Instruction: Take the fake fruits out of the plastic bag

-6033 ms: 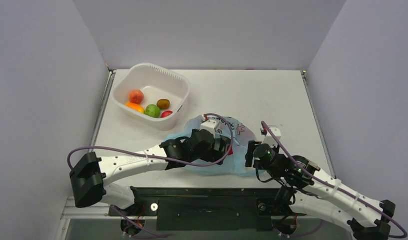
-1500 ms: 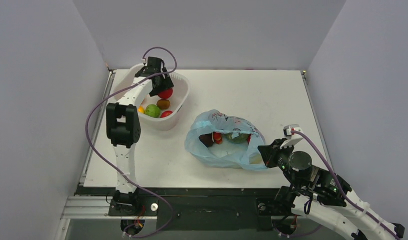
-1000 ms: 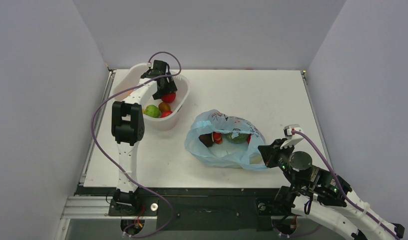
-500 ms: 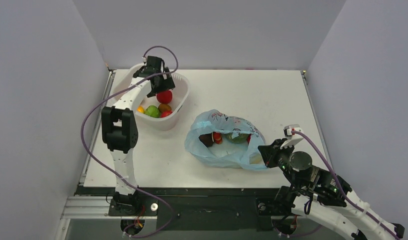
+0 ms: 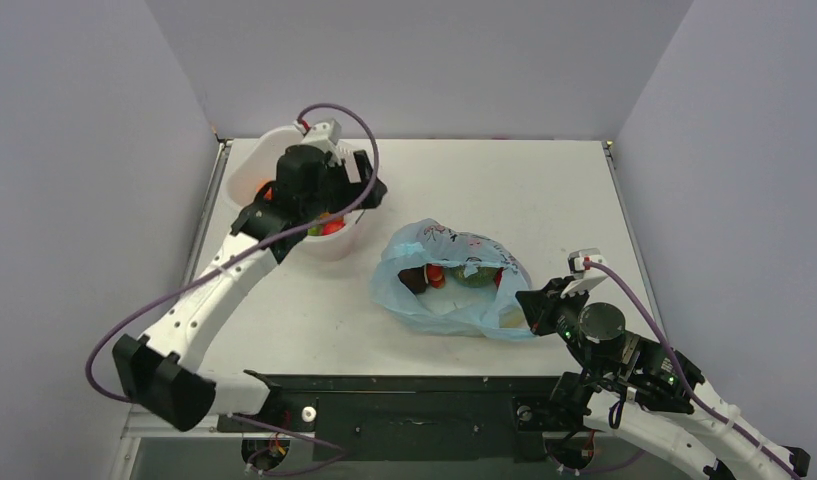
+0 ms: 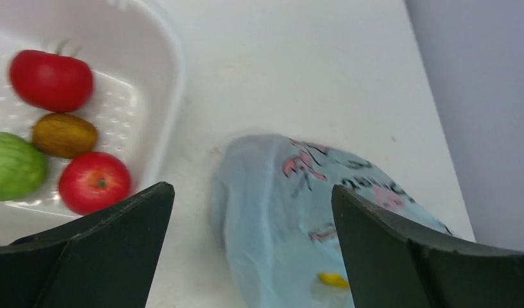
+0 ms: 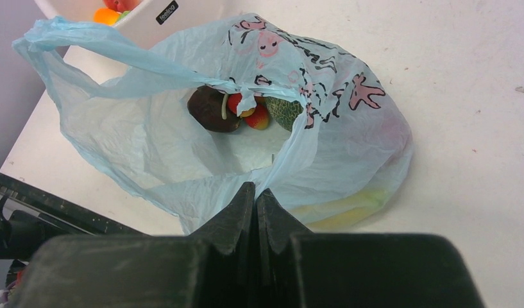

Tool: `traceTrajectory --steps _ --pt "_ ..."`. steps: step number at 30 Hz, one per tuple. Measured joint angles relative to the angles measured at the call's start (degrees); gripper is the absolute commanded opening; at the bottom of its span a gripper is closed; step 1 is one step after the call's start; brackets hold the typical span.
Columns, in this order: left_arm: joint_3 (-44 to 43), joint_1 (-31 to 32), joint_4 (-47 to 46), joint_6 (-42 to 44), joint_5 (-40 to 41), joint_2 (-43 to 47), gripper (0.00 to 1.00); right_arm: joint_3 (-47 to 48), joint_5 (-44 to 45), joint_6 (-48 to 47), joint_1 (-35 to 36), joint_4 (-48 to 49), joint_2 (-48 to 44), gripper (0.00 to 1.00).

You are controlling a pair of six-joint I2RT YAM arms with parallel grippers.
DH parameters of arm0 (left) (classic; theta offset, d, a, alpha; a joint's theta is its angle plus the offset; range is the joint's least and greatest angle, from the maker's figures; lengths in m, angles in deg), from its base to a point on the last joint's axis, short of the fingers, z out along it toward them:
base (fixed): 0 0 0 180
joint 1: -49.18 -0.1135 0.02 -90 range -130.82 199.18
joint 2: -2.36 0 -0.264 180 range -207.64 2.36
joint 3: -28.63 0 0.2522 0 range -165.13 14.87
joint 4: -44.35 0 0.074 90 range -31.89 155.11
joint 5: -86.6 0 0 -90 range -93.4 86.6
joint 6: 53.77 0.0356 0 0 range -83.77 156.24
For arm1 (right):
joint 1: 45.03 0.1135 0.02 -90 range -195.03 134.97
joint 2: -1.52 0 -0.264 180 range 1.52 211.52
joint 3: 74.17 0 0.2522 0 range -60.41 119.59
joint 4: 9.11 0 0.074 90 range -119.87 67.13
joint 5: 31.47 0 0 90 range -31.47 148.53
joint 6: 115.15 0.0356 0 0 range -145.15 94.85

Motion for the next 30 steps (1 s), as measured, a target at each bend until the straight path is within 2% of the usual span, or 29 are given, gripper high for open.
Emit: traceTrajectory --steps 3,6,10,14,17,21,22,25,30 --pt "8.4 8.3 -3.1 0.9 -1.1 9.4 0.92 0.0 -0.3 -0.1 0.0 0.0 0.0 0.00" --pt "12.9 15.6 -4.0 1.9 -1.5 16.3 0.91 0.0 -0.5 -0.1 0.0 0.0 0.0 0.00" --pt "15.1 24.0 -5.5 2.9 -2.5 23.8 0.89 0.0 -0.7 -0.1 0.0 0.0 0.0 0.00" --pt "15.3 30.9 -8.7 3.1 -4.0 25.2 0.84 0.0 -0.7 -0.1 0.0 0.0 0.0 0.00" --pt "15.3 37.2 -11.1 4.3 -3.6 21.1 0.77 0.0 -0.6 -0.1 0.0 0.0 0.0 0.00" --pt "14.5 42.1 -13.8 5.4 -2.3 10.0 0.54 0.0 -0.6 -0.1 0.0 0.0 0.0 0.00" --pt "14.2 42.5 -13.6 5.5 -1.6 6.7 0.45 0.0 -0.6 -0.1 0.0 0.0 -0.1 0.00" --pt "13.3 42.8 -12.0 5.8 1.2 -1.6 0.30 0.0 -0.5 0.1 0.0 -0.1 -1.1 0.00" --pt "9.2 42.8 -8.9 5.0 5.6 -9.7 0.23 0.0 0.1 0.3 0.0 -0.1 -3.8 0.00"
